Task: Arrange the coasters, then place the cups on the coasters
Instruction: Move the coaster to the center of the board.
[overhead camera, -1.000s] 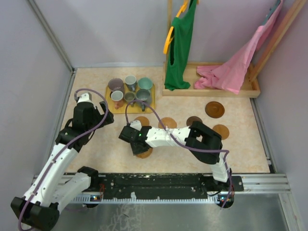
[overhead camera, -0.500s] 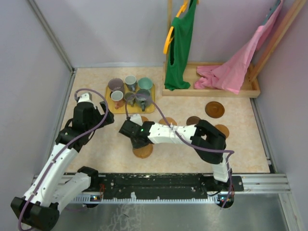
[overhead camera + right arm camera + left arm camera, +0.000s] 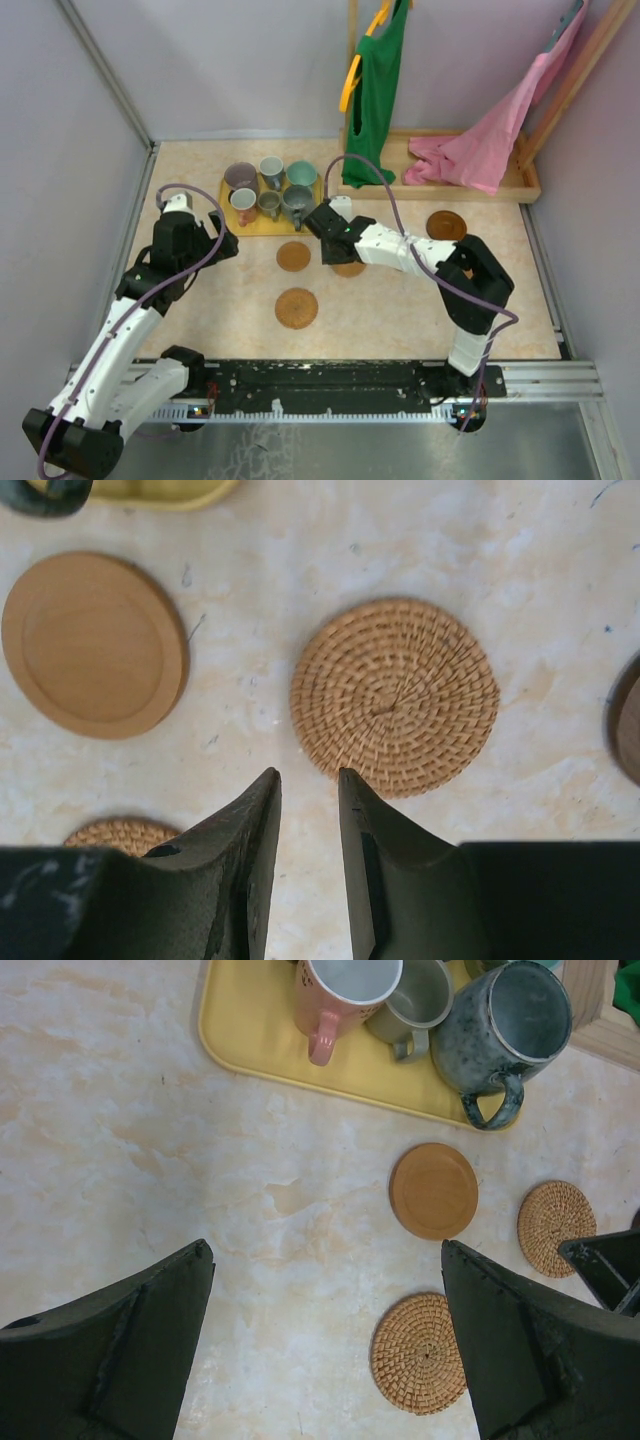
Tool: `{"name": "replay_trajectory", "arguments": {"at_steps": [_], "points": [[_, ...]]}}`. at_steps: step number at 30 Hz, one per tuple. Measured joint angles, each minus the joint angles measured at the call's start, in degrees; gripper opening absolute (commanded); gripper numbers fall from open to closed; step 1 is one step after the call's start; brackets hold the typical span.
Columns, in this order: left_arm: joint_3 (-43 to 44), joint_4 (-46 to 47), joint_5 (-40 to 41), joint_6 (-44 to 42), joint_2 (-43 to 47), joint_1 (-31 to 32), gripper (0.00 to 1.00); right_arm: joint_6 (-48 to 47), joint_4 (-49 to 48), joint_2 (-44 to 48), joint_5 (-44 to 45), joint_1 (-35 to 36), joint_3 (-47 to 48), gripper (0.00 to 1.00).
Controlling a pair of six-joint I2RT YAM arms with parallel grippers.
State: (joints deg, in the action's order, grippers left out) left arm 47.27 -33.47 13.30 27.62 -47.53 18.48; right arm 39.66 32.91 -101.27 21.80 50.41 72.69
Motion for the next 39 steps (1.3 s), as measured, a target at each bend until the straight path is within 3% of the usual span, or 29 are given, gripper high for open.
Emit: {"name": "replay_trajectory", "arguments": {"at_steps": [10,39], "points": [[0.0,0.0,-0.1,0.0,-0.3,0.0,1.0,-1.8,-3.9,-2.6,-0.7,-5.6,-0.3,0.31],[0.0,0.0,-0.3,-0.4,-0.7,0.0,1.0,-2.6,-7.0,-6.5,-2.0,-8.5,-1.9,0.3]]}}
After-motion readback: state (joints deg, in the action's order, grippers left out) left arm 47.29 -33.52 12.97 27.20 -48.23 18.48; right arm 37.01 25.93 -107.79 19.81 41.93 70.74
